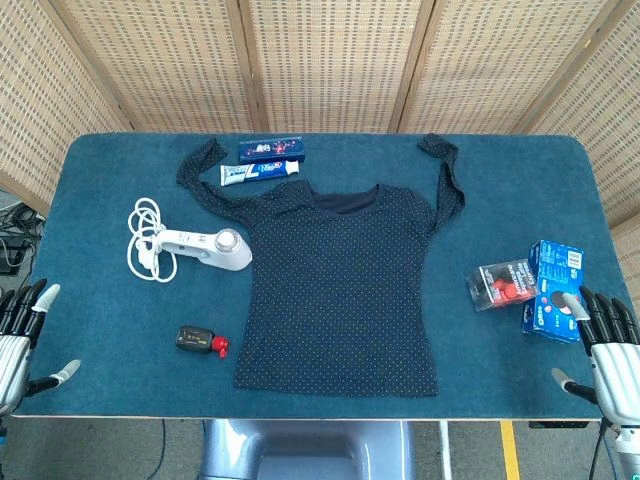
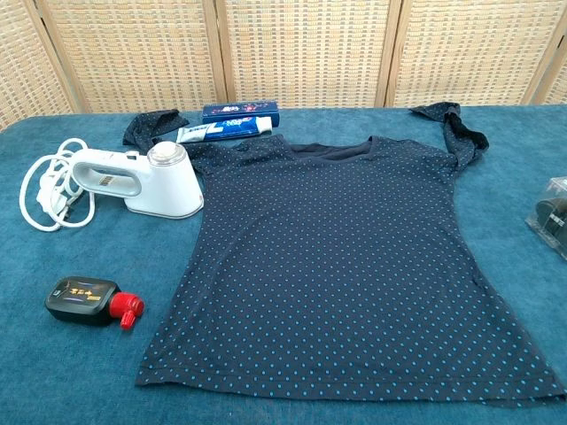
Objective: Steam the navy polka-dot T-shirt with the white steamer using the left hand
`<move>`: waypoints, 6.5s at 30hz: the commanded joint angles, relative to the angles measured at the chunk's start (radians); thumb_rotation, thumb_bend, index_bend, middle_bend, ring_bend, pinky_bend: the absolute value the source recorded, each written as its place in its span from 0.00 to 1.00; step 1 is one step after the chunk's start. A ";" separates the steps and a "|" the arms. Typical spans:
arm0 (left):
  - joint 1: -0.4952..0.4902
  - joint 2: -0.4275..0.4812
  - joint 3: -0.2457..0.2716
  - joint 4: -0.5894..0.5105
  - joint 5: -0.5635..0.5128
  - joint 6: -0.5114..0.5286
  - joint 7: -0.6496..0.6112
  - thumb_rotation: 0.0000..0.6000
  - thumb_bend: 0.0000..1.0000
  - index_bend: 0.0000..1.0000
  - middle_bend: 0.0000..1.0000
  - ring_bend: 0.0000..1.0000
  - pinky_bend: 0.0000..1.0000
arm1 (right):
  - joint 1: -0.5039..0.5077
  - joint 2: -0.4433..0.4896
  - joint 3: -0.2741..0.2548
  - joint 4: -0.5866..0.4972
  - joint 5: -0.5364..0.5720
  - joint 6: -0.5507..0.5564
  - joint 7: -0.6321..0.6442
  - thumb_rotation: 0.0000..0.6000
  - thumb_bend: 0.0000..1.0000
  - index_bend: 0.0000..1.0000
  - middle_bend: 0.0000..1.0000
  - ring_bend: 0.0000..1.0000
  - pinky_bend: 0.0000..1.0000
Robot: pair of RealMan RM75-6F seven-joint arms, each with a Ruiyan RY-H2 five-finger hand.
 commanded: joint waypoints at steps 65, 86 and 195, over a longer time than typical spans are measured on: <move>-0.843 -0.759 -0.254 1.244 -0.316 -0.890 -0.287 1.00 0.40 0.00 0.00 0.00 0.00 | 0.051 -0.038 0.070 0.058 0.182 -0.093 0.001 1.00 0.00 0.00 0.00 0.00 0.00; -0.822 -0.834 -0.170 1.408 -0.194 -0.670 -0.469 1.00 0.60 0.64 0.55 0.47 0.41 | 0.053 -0.039 0.063 0.056 0.174 -0.097 0.000 1.00 0.00 0.00 0.00 0.00 0.00; -0.976 -1.008 0.107 1.515 0.112 -0.487 -0.717 1.00 0.73 1.00 0.90 0.82 0.97 | 0.053 -0.021 0.059 0.037 0.176 -0.104 0.021 1.00 0.00 0.00 0.00 0.00 0.00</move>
